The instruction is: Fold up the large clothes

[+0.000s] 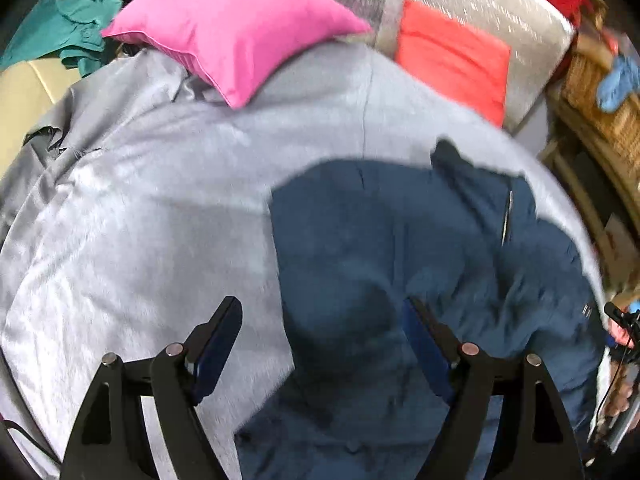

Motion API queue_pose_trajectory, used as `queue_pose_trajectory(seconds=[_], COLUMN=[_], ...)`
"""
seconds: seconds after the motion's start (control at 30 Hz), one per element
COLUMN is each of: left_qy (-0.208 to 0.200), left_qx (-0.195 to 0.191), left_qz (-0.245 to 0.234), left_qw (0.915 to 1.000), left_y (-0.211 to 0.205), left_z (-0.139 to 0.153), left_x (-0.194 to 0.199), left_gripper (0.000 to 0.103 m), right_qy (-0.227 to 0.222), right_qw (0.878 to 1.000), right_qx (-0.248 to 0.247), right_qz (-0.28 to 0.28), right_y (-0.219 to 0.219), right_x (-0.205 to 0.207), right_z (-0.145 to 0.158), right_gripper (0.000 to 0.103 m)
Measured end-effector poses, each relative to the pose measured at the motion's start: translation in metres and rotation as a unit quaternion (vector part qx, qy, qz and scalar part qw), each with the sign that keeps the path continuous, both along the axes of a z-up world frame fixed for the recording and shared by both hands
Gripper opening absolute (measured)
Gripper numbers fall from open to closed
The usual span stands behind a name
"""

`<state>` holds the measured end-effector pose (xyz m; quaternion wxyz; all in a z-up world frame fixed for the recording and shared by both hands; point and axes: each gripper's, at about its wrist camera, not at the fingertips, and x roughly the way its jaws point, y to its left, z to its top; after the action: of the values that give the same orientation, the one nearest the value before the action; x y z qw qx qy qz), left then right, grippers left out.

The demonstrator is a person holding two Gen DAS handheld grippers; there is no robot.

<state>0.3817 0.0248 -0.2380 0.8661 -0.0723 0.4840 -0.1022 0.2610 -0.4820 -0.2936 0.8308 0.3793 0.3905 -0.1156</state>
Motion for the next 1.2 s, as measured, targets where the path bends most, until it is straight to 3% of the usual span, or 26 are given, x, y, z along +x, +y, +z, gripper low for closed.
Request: queue_pose_trajectory(seconds=[0.13, 0.23, 0.37, 0.43, 0.47, 0.53, 0.57, 0.63, 0.77, 0.83, 0.9, 0.97, 1.03, 1.13, 1.2], left_qy=[0.031, 0.066, 0.083, 0.085, 0.085, 0.081, 0.078, 0.069, 0.041, 0.029, 0.037, 0.052, 0.055, 0.023, -0.013], left_qx=[-0.059, -0.113, -0.127, -0.14, -0.137, -0.129, -0.123, -0.116, -0.097, -0.078, -0.046, -0.023, -0.012, 0.032, 0.069], left_qz=[0.015, 0.02, 0.002, -0.007, -0.008, -0.008, -0.007, -0.005, -0.018, -0.028, -0.019, -0.013, -0.009, -0.012, -0.02], left_qw=[0.9976, 0.9912, 0.9884, 0.9865, 0.9868, 0.9884, 0.9893, 0.9908, 0.9942, 0.9961, 0.9981, 0.9983, 0.9984, 0.9991, 0.9974], left_y=[0.017, 0.024, 0.014, 0.006, 0.002, -0.004, -0.006, -0.009, -0.02, -0.029, -0.033, -0.034, -0.035, -0.043, -0.048], left_z=[-0.013, -0.025, -0.035, -0.036, -0.037, -0.037, -0.036, -0.033, -0.019, -0.013, -0.018, -0.027, -0.026, -0.011, 0.003], left_x=[0.025, 0.038, 0.047, 0.045, 0.046, 0.046, 0.046, 0.045, 0.039, 0.035, 0.036, 0.037, 0.033, 0.02, 0.005], left_gripper=[0.082, 0.082, 0.081, 0.081, 0.08, 0.064, 0.061, 0.053, 0.049, 0.049, 0.049, 0.054, 0.056, 0.057, 0.058], right_qy=[0.008, 0.017, 0.009, 0.013, 0.016, 0.017, 0.02, 0.02, -0.001, -0.02, 0.002, 0.029, 0.024, 0.008, 0.008], right_qw=[1.0, 0.998, 0.998, 0.997, 0.997, 0.996, 0.996, 0.996, 0.991, 0.989, 0.989, 0.991, 0.994, 0.997, 0.998], right_qx=[0.007, 0.052, 0.054, 0.037, 0.026, 0.015, 0.005, -0.017, -0.093, -0.11, -0.111, -0.09, -0.071, -0.046, -0.038], right_qz=[-0.011, -0.002, 0.033, 0.063, 0.074, 0.084, 0.089, 0.09, 0.098, 0.096, 0.096, 0.091, 0.082, 0.062, 0.051], right_y=[-0.022, -0.037, -0.031, -0.024, -0.02, -0.016, -0.014, -0.009, 0.01, 0.012, 0.008, 0.003, -0.002, -0.008, -0.009], right_x=[0.025, 0.044, 0.065, 0.078, 0.081, 0.075, 0.075, 0.071, 0.065, 0.059, 0.062, 0.065, 0.062, 0.049, 0.038], right_z=[-0.014, -0.036, -0.046, -0.047, -0.046, -0.044, -0.041, -0.033, -0.005, 0.004, -0.009, -0.028, -0.025, -0.009, -0.006], right_gripper=[0.076, 0.078, 0.08, 0.071, 0.064, 0.054, 0.049, 0.044, 0.038, 0.038, 0.038, 0.043, 0.048, 0.063, 0.065])
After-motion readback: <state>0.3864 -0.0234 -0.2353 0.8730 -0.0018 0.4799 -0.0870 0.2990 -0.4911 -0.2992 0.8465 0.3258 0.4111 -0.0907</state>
